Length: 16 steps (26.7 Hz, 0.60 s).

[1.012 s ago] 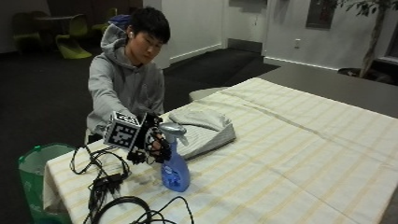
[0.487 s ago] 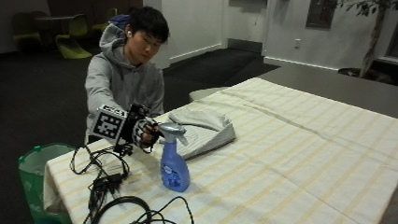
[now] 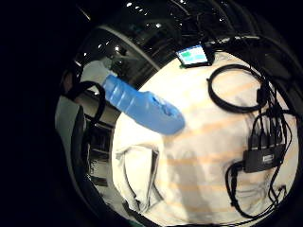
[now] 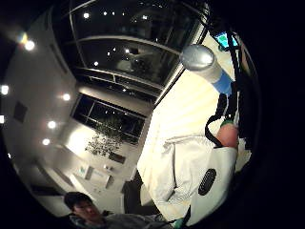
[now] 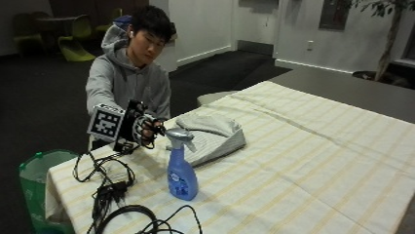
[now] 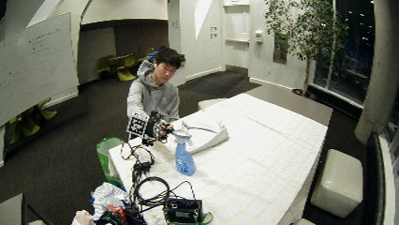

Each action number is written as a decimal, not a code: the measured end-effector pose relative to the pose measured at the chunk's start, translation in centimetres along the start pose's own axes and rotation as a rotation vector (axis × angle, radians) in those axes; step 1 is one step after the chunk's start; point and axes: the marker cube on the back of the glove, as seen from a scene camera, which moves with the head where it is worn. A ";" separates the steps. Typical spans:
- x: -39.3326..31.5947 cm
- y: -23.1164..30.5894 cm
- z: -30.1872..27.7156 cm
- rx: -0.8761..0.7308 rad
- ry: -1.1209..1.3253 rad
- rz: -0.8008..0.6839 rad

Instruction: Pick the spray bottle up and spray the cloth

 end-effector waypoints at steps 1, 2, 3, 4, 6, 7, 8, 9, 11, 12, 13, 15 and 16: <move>0.0 0.1 -0.2 0.001 -0.006 0.006; 0.1 0.3 -0.4 0.004 -0.011 0.011; 0.1 0.4 -0.5 0.010 -0.017 0.017; 0.2 0.6 -0.7 0.019 -0.024 0.027; 0.3 0.7 -1.0 0.047 -0.042 0.053; 0.4 0.7 -1.0 0.060 -0.052 0.067; 0.6 0.8 -1.1 0.066 -0.061 0.078; 0.7 0.9 -1.1 0.065 -0.067 0.086; 0.9 1.0 -1.0 0.055 -0.072 0.093; 1.1 1.1 -0.9 0.050 -0.072 0.094; 1.2 1.2 -0.8 0.046 -0.070 0.094; 1.5 1.2 -0.5 0.041 -0.065 0.091; 1.6 1.3 -0.3 0.039 -0.064 0.087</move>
